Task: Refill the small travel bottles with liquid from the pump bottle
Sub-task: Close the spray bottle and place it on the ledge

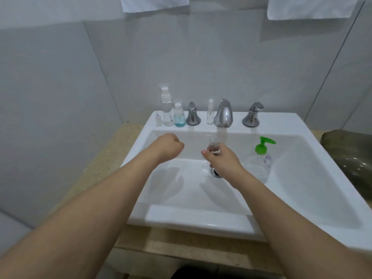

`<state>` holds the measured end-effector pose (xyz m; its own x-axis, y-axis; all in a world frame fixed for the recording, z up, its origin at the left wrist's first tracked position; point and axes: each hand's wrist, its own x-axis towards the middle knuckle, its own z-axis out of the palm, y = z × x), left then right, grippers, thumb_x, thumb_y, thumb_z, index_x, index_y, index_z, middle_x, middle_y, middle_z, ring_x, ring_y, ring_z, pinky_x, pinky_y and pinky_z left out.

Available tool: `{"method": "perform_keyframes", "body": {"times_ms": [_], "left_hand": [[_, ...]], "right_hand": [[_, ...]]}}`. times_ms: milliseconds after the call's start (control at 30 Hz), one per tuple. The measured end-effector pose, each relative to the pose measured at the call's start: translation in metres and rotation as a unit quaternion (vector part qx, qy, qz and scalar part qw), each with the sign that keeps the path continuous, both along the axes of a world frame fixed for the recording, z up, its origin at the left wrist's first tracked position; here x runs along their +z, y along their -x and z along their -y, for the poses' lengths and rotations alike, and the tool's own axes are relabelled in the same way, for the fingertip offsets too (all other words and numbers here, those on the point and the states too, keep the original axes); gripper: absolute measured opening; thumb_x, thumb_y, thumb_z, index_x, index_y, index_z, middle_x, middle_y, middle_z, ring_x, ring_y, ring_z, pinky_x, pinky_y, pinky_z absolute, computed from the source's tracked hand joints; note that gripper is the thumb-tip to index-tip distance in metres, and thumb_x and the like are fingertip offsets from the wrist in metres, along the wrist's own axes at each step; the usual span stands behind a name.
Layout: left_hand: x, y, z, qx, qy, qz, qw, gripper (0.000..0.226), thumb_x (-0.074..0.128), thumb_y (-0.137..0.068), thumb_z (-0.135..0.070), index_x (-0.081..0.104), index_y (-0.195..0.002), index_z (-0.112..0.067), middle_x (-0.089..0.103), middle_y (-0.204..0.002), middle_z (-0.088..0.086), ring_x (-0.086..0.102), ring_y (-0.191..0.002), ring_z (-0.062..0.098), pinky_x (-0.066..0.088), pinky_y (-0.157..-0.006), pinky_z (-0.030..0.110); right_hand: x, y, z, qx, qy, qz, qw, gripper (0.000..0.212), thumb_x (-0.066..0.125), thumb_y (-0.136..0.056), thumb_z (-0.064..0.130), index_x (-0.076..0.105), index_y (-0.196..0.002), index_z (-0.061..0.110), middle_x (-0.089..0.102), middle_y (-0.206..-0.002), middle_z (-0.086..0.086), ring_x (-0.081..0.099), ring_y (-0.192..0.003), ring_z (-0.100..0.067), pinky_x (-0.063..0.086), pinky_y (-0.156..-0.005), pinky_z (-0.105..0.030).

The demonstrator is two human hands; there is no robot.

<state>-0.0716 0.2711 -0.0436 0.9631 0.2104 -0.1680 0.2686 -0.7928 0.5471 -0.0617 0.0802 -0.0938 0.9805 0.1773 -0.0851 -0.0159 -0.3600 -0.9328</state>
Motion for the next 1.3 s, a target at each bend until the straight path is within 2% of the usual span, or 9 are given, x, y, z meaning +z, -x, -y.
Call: {"method": "perform_keyframes", "body": {"times_ms": [67,167,267,367,467,600,767,1033,1300], "left_hand": [[-0.001,0.0,-0.022,0.038,-0.002,0.027,0.999,0.018,0.05,-0.093,-0.02,0.059,-0.082,-0.009,0.063,-0.084,0.006,0.057,-0.077,0.025,0.043,-0.065,0.032],[-0.007,-0.008,-0.05,0.098,0.021,0.065,0.993,0.015,0.049,-0.09,-0.018,0.054,-0.077,-0.015,0.057,-0.076,0.002,0.051,-0.072,0.025,0.037,-0.061,0.032],[-0.015,-0.021,-0.059,0.127,0.054,0.098,0.986,0.02,0.053,-0.09,-0.02,0.067,-0.103,-0.012,0.067,-0.099,0.005,0.062,-0.094,0.029,0.049,-0.079,0.037],[-0.022,-0.039,-0.061,0.162,0.075,0.123,0.976,0.047,0.055,-0.093,-0.026,0.055,-0.138,-0.013,0.06,-0.134,0.005,0.057,-0.122,0.03,0.047,-0.103,0.042],[-0.029,-0.059,-0.067,0.192,0.063,0.148,0.968,0.052,0.055,-0.093,-0.029,0.049,-0.142,-0.011,0.057,-0.136,0.008,0.055,-0.124,0.033,0.046,-0.105,0.046],[-0.036,-0.074,-0.073,0.231,0.001,0.154,0.961,0.055,0.056,-0.095,-0.036,0.047,-0.146,-0.016,0.054,-0.143,0.003,0.054,-0.129,0.029,0.043,-0.1,0.042],[-0.037,-0.083,-0.08,0.233,-0.023,0.153,0.96,0.053,0.056,-0.094,-0.04,0.051,-0.144,-0.024,0.055,-0.141,0.0,0.056,-0.127,0.026,0.042,-0.096,0.038],[-0.032,-0.089,-0.084,0.237,0.006,0.131,0.963,0.047,0.059,-0.09,-0.045,0.058,-0.135,-0.031,0.059,-0.135,-0.003,0.061,-0.12,0.026,0.042,-0.094,0.036],[-0.033,-0.093,-0.079,0.235,-0.022,0.141,0.962,0.019,0.057,-0.092,-0.039,0.07,-0.101,-0.028,0.067,-0.115,0.003,0.065,-0.097,0.03,0.038,-0.074,0.031]], "right_hand": [[-0.002,-0.005,-0.022,0.018,0.0,-0.003,1.0,0.026,0.063,-0.088,0.045,0.056,-0.105,0.026,0.062,-0.101,0.007,0.064,-0.094,-0.02,0.048,-0.075,-0.033],[-0.003,-0.016,-0.055,0.038,-0.013,-0.005,0.999,0.028,0.063,-0.087,0.046,0.056,-0.106,0.027,0.062,-0.105,0.007,0.064,-0.097,-0.021,0.05,-0.089,-0.037],[-0.006,-0.025,-0.072,0.053,-0.018,-0.003,0.998,0.021,0.064,-0.086,0.047,0.056,-0.099,0.032,0.062,-0.105,0.008,0.064,-0.096,-0.02,0.05,-0.091,-0.038],[-0.015,-0.037,-0.081,0.057,-0.019,0.004,0.998,0.018,0.065,-0.086,0.044,0.057,-0.095,0.03,0.064,-0.102,0.005,0.064,-0.093,-0.023,0.05,-0.089,-0.039],[-0.027,-0.046,-0.082,0.061,0.001,0.003,0.998,0.019,0.066,-0.085,0.043,0.059,-0.095,0.028,0.066,-0.1,0.002,0.065,-0.092,-0.023,0.052,-0.09,-0.042],[-0.033,-0.054,-0.081,0.074,0.016,0.017,0.997,0.029,0.065,-0.076,0.053,0.062,-0.092,0.029,0.067,-0.094,0.006,0.065,-0.087,-0.017,0.053,-0.088,-0.044],[-0.03,-0.056,-0.082,0.087,0.061,0.036,0.994,0.02,0.065,-0.087,0.041,0.061,-0.095,0.023,0.063,-0.085,0.006,0.057,-0.075,-0.012,0.048,-0.076,-0.032],[-0.026,-0.052,-0.079,0.092,0.074,0.037,0.992,0.02,0.064,-0.088,0.041,0.06,-0.096,0.023,0.063,-0.088,0.006,0.056,-0.075,-0.01,0.044,-0.07,-0.028],[-0.026,-0.053,-0.076,0.088,0.085,0.022,0.992,0.022,0.063,-0.089,0.043,0.059,-0.098,0.023,0.063,-0.091,0.006,0.057,-0.077,-0.01,0.041,-0.064,-0.025]]}}
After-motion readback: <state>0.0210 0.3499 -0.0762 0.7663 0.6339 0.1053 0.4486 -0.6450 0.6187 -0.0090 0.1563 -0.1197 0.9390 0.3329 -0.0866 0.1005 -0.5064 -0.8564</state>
